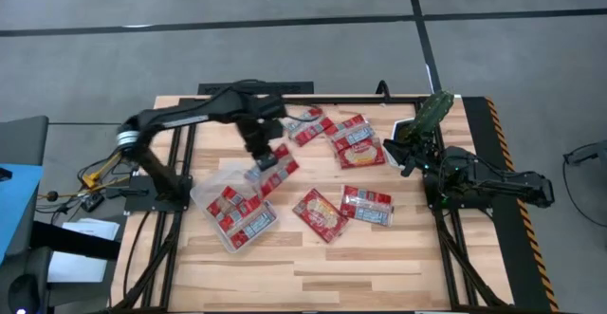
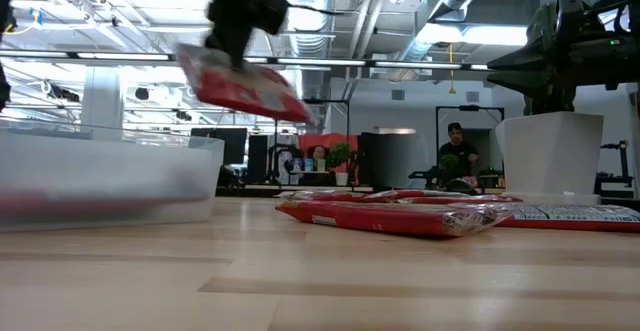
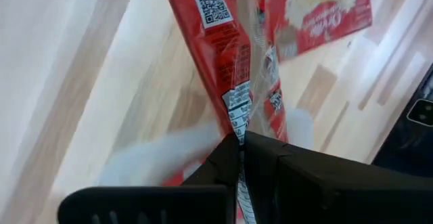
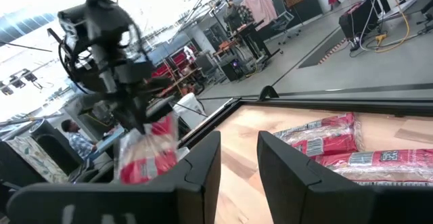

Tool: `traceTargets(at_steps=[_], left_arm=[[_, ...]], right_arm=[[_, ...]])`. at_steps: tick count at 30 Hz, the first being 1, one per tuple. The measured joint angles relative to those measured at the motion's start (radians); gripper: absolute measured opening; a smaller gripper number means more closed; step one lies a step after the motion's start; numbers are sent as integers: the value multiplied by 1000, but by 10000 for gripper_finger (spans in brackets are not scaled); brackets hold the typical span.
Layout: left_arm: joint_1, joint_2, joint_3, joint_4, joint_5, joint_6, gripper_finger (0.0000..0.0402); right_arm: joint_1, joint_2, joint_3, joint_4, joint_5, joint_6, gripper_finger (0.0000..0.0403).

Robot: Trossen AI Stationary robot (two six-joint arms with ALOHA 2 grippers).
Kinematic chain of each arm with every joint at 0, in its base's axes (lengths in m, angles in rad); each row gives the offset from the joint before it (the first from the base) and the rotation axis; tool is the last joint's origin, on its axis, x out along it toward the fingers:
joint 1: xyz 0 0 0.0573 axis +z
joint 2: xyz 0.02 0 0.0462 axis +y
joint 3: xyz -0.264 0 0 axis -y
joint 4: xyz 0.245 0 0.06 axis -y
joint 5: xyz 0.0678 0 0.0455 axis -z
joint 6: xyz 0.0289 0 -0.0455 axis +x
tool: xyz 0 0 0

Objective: Sort popcorn bags into baskets
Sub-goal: Put the red popcorn bag into the transparent bin

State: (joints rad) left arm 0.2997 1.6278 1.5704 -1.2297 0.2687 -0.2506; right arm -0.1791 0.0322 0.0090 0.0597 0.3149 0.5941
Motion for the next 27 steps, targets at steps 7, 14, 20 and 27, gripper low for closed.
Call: traceTargets(at_steps=[7,14,20,27], left_arm=[[-54,-335,-326,-8,-46,-222,0],[-71,-616,-638,89,-152,-338,0],[-73,-688,-776,148,-78,-335,0],[-84,-676,-837,161,-67,-236,0]], right_arm=[[0,0,0,0,0,-1,123],[0,0,0,0,0,-1,123],[0,0,0,0,0,0,123],[0,0,0,0,1,4,122]])
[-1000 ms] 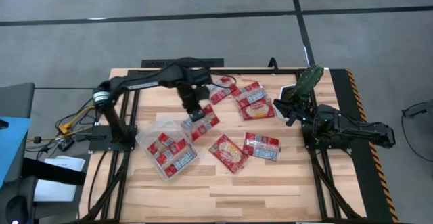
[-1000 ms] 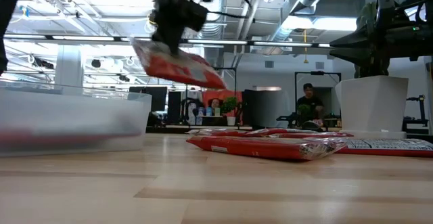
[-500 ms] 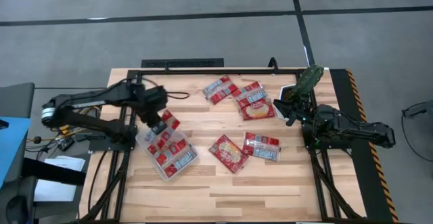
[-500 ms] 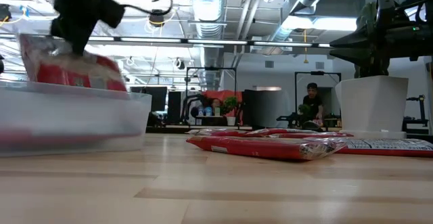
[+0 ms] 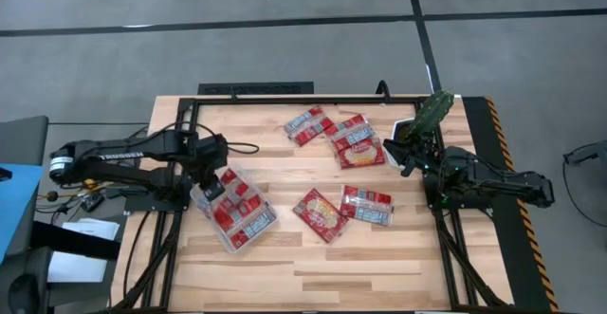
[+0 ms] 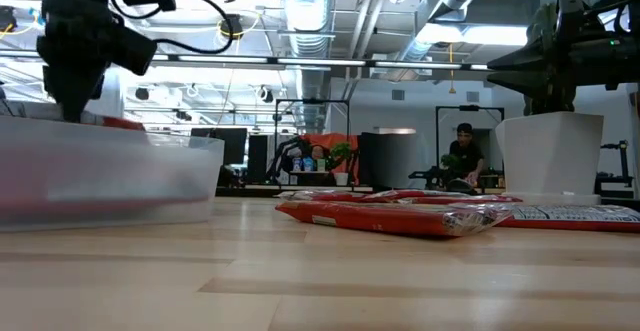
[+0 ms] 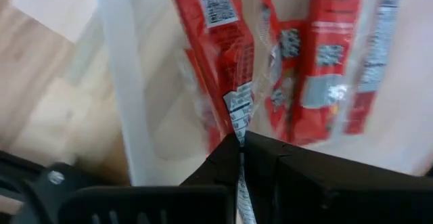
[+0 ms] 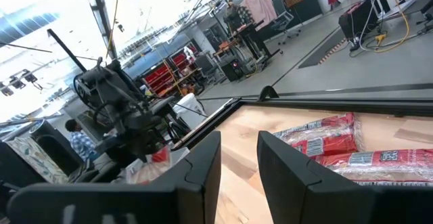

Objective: Sort popcorn bags into baskets
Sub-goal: Put the red popcorn bag into the transparent bin

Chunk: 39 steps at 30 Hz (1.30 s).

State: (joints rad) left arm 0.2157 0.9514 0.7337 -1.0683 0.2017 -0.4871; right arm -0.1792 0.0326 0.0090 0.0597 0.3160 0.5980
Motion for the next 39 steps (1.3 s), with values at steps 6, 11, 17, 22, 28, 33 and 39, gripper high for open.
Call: traceTargets(at_steps=[6,11,17,22,28,33,39], left_arm=[[0,17,-3,28,-43,43,0],[0,18,-3,32,-50,84,33],[0,18,-3,31,-71,73,131],[21,18,25,52,-75,-38,199],[34,44,133,343,-168,-82,216],[61,220,231,575,-275,88,216],[83,578,459,565,-332,522,216]], right_arm=[[0,0,0,0,0,2,123],[0,0,0,0,0,2,122],[0,0,0,0,0,2,125],[0,0,0,0,0,2,123],[0,0,0,0,0,2,127],[0,0,0,0,0,3,130],[0,0,0,0,-1,3,127]])
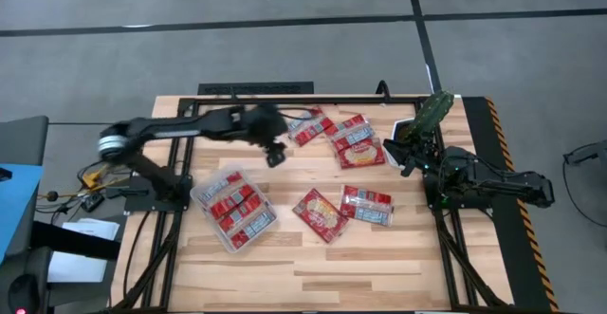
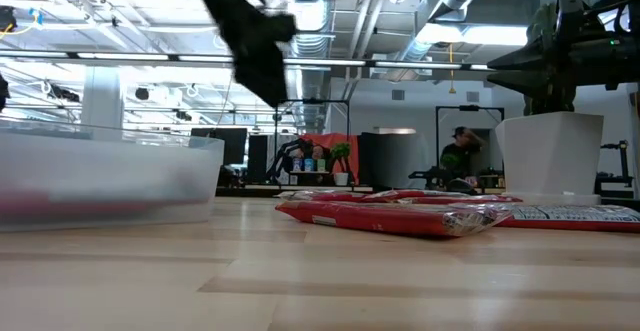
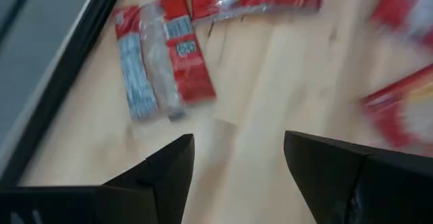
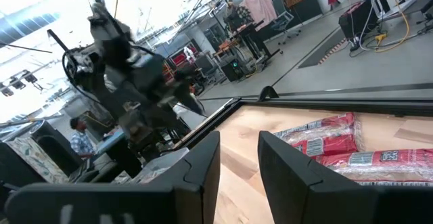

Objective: Sort popcorn bags into baskets
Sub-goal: Put the red popcorn bag into the transparent bin

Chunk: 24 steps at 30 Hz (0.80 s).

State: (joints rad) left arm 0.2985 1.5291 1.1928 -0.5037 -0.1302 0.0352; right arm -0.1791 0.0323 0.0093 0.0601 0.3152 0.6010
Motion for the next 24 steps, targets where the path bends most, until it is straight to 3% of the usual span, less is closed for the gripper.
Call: traceTargets(at_steps=[4,9,19,24], left_arm=[[18,209,167,-26,-10,184,216],[85,393,370,-78,-33,100,216],[315,620,567,-155,257,102,216],[358,695,591,-151,272,141,216]], right_arm=[[0,0,0,-1,-1,0,129],[0,0,0,-5,-2,-4,134],[-1,0,0,-5,-1,4,127],[-16,0,0,-5,4,3,129]])
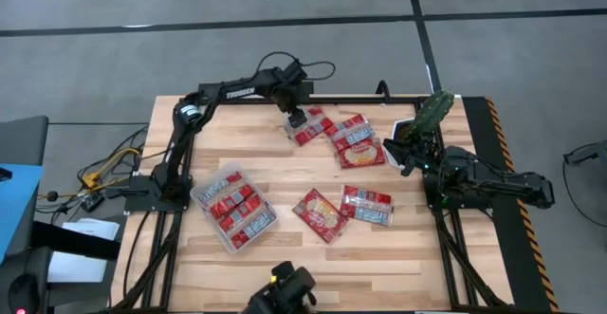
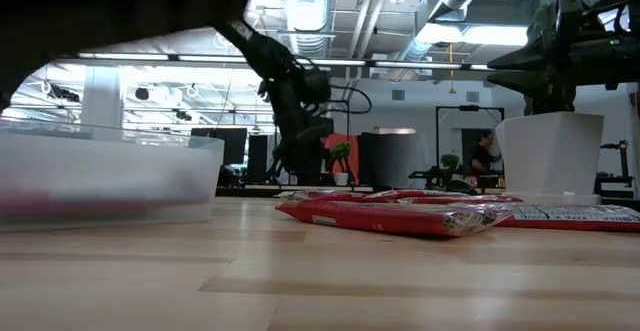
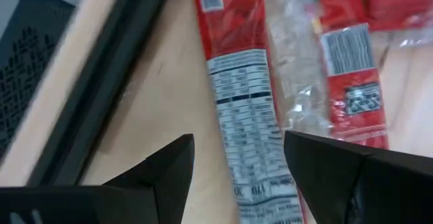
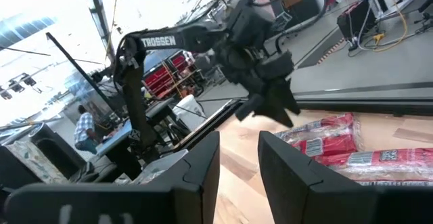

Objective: Sort popcorn bags into baskets
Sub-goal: Put the red popcorn bag into the transparent bin

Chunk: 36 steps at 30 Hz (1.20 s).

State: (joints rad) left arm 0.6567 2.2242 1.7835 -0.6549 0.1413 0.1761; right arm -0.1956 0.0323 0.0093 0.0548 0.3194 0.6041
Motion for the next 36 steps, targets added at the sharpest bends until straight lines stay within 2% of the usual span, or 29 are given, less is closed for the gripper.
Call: traceTargets(at_steps=[6,9,11,14,19,20,28,36], left_arm=[[-7,54,8,-21,91,0,216],[-25,64,10,-41,21,28,215],[-28,66,10,-46,19,37,205],[-26,67,10,-71,46,21,163],[-28,68,9,-106,78,13,29],[-28,68,9,-108,91,3,16],[-37,36,27,-221,171,-75,0],[-90,-153,40,-374,212,-76,0]], right_arm=[[-28,0,0,-1,32,-8,126],[-37,0,0,-1,28,-8,123],[-42,0,0,-1,26,-8,123],[-43,0,0,-1,29,-8,123],[-43,0,0,-1,29,-8,123],[-43,0,0,-1,29,-8,123],[-43,0,0,-1,28,-4,121],[-43,0,0,0,26,-3,121]])
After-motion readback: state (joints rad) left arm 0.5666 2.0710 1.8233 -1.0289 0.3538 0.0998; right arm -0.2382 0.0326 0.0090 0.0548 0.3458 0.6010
